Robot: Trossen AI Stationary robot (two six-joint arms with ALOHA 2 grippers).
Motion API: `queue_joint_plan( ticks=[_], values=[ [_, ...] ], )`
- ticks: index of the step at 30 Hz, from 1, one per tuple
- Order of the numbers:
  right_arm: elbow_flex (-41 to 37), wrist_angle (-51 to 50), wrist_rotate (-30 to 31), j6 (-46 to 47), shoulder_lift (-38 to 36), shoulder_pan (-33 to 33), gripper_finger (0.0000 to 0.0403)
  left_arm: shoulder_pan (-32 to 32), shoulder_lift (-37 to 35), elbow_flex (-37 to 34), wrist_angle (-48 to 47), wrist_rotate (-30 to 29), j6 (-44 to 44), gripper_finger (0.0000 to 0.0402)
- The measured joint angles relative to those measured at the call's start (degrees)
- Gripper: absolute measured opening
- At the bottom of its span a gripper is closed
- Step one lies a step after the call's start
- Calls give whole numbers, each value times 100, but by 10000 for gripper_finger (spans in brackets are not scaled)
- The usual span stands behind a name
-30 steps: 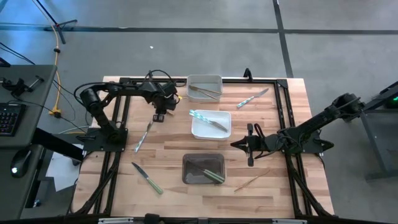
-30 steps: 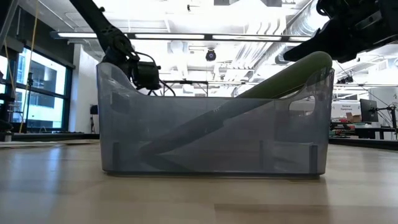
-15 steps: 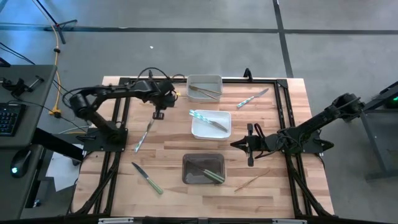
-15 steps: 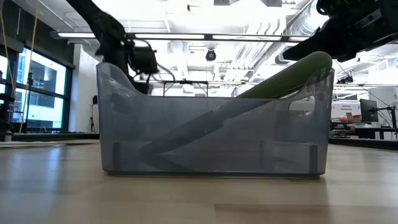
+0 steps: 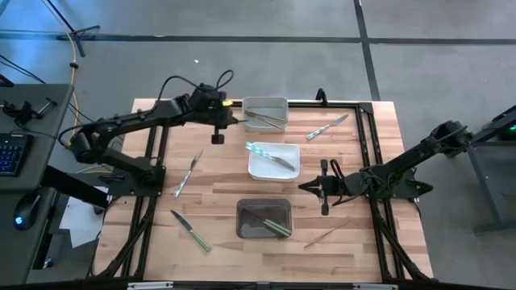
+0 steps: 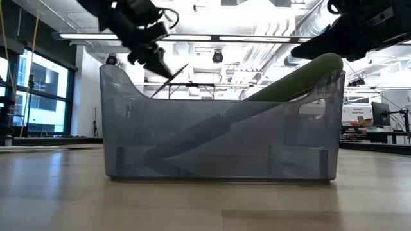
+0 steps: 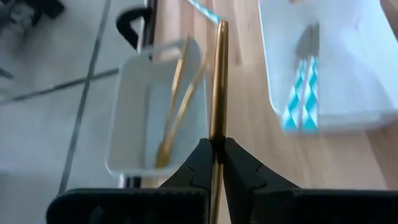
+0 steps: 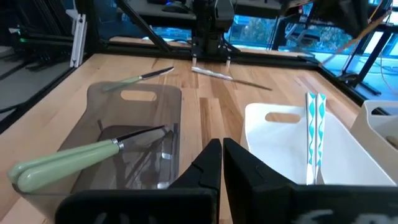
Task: Sort silverware by color (type)
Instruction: Put the gold table knife into the gray bin
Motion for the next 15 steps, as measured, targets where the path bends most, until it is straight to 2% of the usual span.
queue_joint_plan(
  ticks=[6, 15],
  values=[
    [0, 50, -44, -88, 0, 0, 0, -215, 615, 1047, -71, 45, 223, 5],
    [0, 48, -108, -88, 0, -2, 0, -383, 1848, 2406, -20, 593, 294, 5]
  ],
)
